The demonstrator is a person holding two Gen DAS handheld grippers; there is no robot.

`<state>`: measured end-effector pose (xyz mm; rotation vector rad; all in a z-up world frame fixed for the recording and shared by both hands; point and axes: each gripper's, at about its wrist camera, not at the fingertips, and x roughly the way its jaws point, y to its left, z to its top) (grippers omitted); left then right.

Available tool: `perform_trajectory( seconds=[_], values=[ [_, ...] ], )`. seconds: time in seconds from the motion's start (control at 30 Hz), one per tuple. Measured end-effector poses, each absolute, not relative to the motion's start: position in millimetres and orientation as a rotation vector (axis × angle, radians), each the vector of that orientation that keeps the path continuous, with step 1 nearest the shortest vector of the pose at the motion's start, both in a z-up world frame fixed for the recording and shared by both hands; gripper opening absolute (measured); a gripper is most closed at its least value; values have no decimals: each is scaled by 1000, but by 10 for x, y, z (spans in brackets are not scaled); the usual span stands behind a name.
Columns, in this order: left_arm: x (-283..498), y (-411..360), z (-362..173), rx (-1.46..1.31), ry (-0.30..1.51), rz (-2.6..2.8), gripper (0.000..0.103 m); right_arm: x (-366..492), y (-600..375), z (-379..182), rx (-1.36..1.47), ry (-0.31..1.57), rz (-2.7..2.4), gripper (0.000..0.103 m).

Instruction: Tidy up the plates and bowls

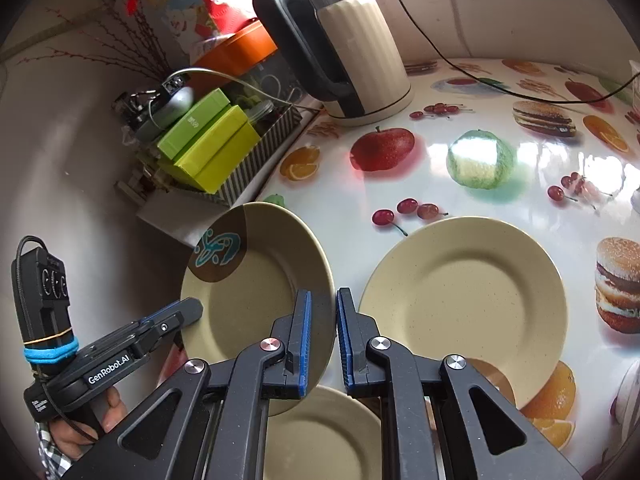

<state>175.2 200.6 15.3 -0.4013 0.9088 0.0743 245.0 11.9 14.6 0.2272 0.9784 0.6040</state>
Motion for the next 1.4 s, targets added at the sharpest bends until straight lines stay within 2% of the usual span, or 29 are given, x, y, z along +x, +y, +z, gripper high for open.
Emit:
perform_trajectory(
  seconds=[0.77,1.4],
  values=[
    [1252,1551,-90,-386,983,-1,23,1670,-367,-53,268,1010,515,13],
    [1137,1413,-199,-359,1028,-3,23,1425,-503,-209,285,1037,484,13]
  ],
)
